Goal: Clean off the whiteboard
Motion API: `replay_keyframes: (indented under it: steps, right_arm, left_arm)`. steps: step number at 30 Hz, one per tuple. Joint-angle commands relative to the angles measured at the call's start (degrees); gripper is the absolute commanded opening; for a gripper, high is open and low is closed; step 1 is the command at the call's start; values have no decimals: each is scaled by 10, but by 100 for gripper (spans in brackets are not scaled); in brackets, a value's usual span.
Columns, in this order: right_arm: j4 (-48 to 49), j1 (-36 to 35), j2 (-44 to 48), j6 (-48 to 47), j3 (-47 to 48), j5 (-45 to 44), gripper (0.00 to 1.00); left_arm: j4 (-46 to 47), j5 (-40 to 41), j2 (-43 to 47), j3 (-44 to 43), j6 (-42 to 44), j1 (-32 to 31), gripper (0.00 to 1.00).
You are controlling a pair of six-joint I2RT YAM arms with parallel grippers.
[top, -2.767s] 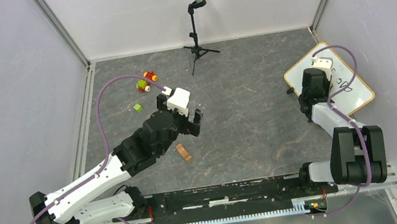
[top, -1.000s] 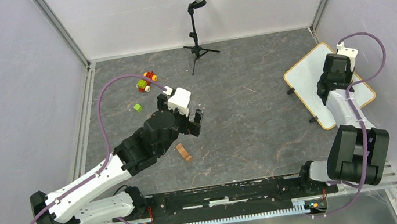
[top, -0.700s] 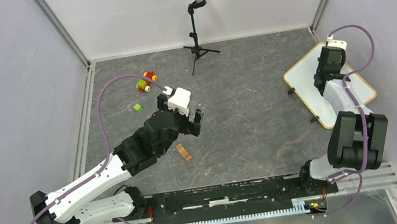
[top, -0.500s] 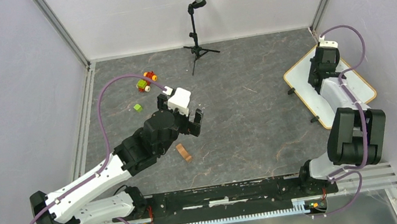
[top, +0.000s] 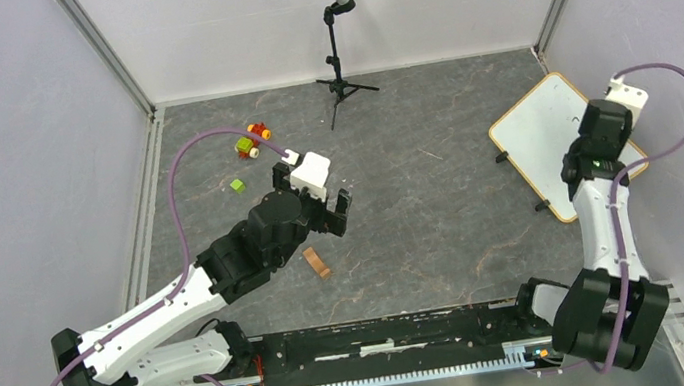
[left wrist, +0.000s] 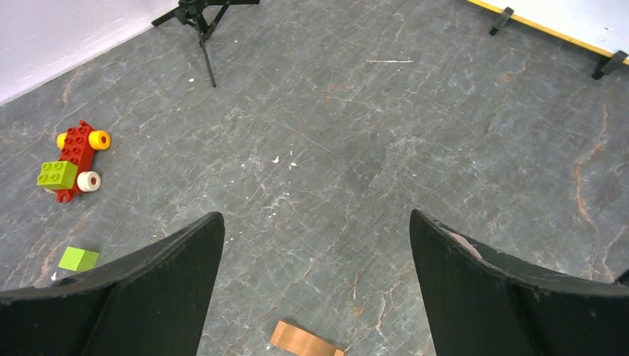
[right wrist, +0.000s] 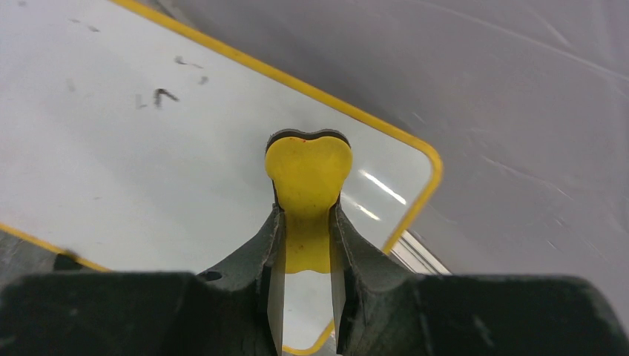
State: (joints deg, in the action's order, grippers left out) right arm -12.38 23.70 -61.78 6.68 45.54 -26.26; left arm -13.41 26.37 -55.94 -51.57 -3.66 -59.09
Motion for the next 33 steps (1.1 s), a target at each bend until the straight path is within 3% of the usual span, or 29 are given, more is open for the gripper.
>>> replay_keyframes:
  steps: [1, 6, 12, 19, 21, 25, 33]
  right_arm:
    - [32, 22, 18, 15, -44, -9, 22]
    - [56, 26, -2, 7, -60, 4, 22]
    - [81, 7, -77, -34, -23, 198, 22]
    - [83, -51, -95, -39, -5, 230, 22]
    - [77, -51, -83, -39, -4, 213, 22]
    - [35, -38, -58, -20, 2, 81, 21]
    - [30, -2, -14, -12, -32, 1, 22]
  left_arm:
    - [9, -3, 10, -20, -18, -20, 100]
    - [11, 4, 11, -21, -14, -23, 100]
    - [11, 10, 5, -22, -9, -23, 100]
    - [11, 15, 0, -21, -6, -23, 100]
    - [11, 14, 1, -22, -6, -23, 100]
    - [11, 14, 4, -21, -5, -23, 100]
    - [11, 25, -2, -18, 0, -26, 100]
